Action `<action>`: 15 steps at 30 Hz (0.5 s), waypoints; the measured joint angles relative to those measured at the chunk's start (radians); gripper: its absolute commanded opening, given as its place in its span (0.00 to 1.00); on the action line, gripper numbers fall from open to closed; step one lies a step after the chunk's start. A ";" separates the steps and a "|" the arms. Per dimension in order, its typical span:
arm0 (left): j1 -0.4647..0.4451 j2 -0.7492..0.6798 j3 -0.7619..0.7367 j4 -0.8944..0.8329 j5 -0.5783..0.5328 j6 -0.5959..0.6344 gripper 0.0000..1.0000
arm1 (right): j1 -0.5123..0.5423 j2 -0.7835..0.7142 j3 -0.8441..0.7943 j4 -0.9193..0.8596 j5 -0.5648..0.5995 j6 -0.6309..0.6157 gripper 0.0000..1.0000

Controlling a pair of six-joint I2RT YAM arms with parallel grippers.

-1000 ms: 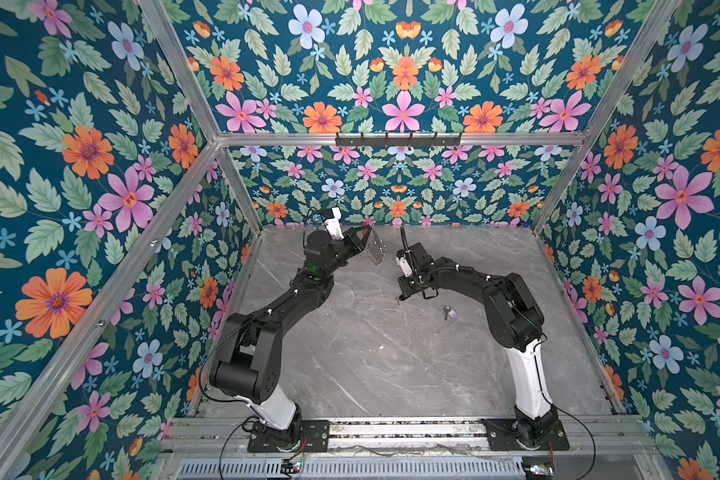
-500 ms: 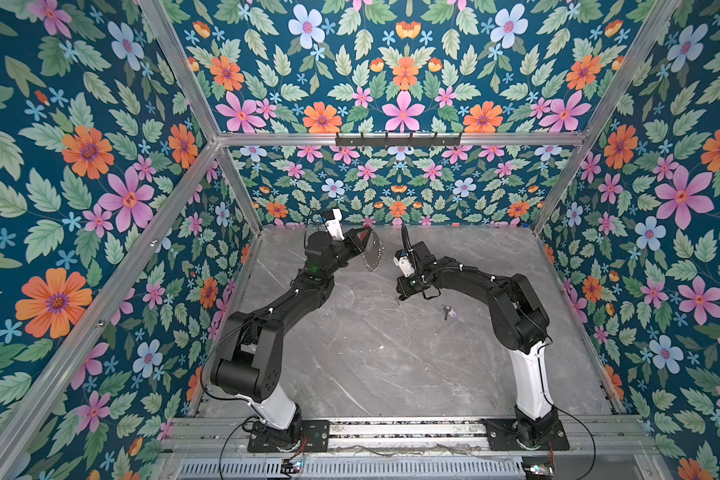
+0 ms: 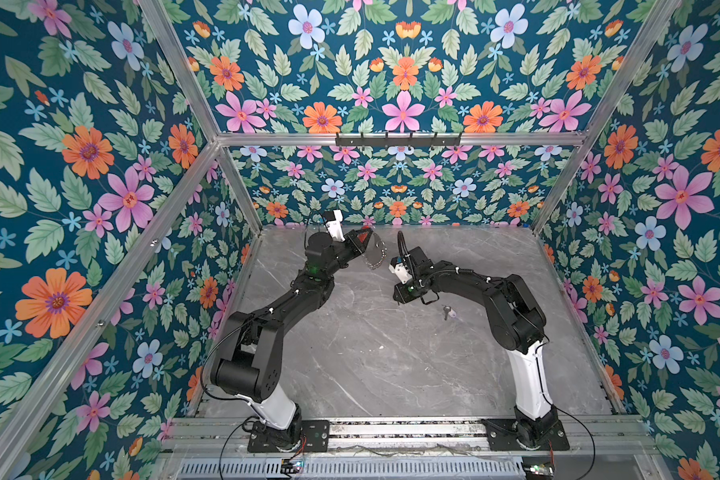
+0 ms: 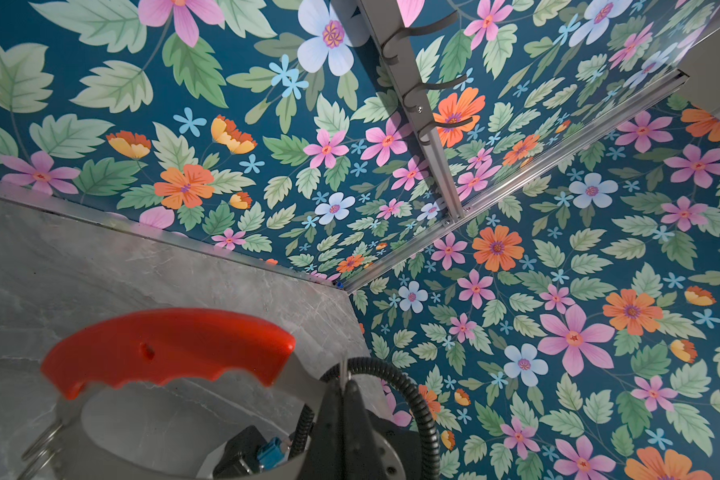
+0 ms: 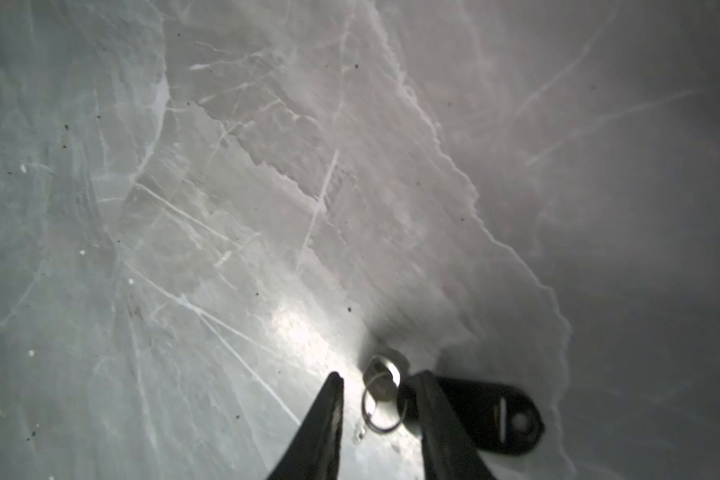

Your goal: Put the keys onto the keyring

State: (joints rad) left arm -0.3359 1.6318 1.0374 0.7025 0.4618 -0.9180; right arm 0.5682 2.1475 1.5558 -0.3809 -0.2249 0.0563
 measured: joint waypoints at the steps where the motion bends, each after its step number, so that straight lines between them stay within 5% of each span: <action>1: 0.000 0.000 0.000 0.000 0.001 0.000 0.00 | 0.000 -0.012 -0.003 -0.005 0.019 0.026 0.32; 6: 0.000 -0.012 -0.011 0.000 0.000 0.000 0.00 | 0.000 -0.069 -0.003 -0.027 0.091 0.237 0.32; 10: 0.000 -0.015 -0.019 0.000 0.000 0.000 0.00 | 0.000 -0.092 -0.008 -0.054 0.100 0.522 0.25; 15: 0.000 -0.021 -0.024 0.000 0.000 0.000 0.00 | 0.010 -0.122 -0.047 -0.079 0.071 0.916 0.31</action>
State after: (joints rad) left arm -0.3359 1.6104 1.0138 0.7021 0.4618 -0.9184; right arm 0.5777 2.0254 1.5085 -0.4599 -0.1543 0.9718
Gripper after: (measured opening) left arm 0.050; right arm 0.303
